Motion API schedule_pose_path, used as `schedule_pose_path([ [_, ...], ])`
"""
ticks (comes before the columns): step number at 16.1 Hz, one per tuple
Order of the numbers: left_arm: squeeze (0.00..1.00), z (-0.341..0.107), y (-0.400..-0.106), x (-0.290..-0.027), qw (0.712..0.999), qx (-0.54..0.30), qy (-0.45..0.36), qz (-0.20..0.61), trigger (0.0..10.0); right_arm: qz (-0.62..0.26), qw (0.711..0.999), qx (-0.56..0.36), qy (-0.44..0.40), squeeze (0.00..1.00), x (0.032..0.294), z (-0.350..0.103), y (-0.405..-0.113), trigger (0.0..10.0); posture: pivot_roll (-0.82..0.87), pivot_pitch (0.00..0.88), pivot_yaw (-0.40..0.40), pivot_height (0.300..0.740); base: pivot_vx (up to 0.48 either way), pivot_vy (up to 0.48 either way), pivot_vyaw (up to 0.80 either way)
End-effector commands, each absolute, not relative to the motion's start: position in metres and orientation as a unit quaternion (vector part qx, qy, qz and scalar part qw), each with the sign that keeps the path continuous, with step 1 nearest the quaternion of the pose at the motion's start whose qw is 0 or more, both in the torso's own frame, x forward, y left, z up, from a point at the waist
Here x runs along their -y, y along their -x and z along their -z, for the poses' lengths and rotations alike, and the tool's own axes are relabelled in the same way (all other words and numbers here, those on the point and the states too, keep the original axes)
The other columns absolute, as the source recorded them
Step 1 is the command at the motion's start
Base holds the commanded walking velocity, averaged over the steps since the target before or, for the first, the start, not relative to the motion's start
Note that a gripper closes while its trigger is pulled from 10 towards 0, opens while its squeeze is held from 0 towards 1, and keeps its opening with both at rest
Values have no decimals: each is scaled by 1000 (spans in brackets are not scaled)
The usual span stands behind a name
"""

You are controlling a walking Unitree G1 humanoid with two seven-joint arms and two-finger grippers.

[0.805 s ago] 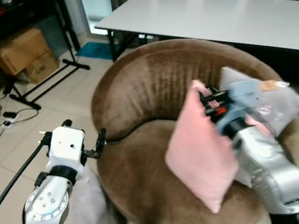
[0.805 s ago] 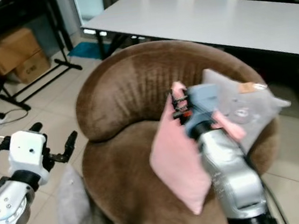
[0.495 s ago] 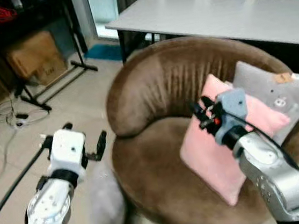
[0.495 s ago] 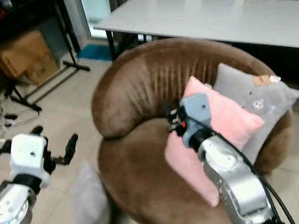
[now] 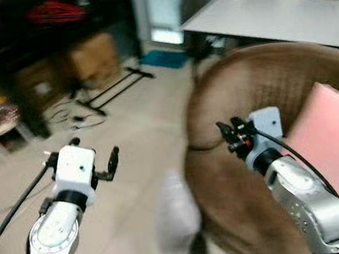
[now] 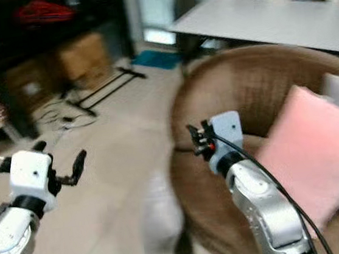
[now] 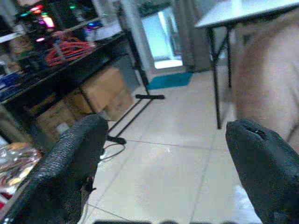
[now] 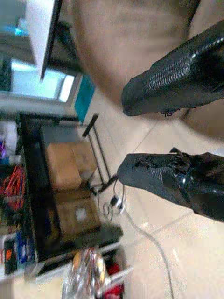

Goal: Move the pillow to the sofa from floor

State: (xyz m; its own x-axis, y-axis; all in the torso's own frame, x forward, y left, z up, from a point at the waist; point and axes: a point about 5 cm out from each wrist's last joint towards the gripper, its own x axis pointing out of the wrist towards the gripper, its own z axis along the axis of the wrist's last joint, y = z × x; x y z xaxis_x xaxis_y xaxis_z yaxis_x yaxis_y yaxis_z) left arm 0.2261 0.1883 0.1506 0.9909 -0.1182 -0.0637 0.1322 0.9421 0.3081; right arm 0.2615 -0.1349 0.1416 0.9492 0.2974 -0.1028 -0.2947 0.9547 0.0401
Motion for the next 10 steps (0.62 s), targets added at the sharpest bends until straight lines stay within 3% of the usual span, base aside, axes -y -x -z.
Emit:
schedule_pose_path([
  [1,0,-151,-227,-193,985,-23,-164,55,10000,-133,989,-61,-18,0,135,-138,-261,10000,1,0,2,740,0,480,-800],
  [2,0,-152,-228,-194,984,-23,-166,52,10000,-117,990,-68,-27,0,135,-135,-261,10000,2,0,3,740,0,480,-800],
  [5,0,-153,-231,-195,986,-20,-164,37,10000,-57,993,-84,-54,0,142,-129,-265,10000,2,0,6,740,0,0,0],
  [10,0,-155,-234,-200,989,-12,-148,23,10000,-48,995,-76,-46,0,141,-131,-271,10000,7,0,0,740,0,0,0],
])
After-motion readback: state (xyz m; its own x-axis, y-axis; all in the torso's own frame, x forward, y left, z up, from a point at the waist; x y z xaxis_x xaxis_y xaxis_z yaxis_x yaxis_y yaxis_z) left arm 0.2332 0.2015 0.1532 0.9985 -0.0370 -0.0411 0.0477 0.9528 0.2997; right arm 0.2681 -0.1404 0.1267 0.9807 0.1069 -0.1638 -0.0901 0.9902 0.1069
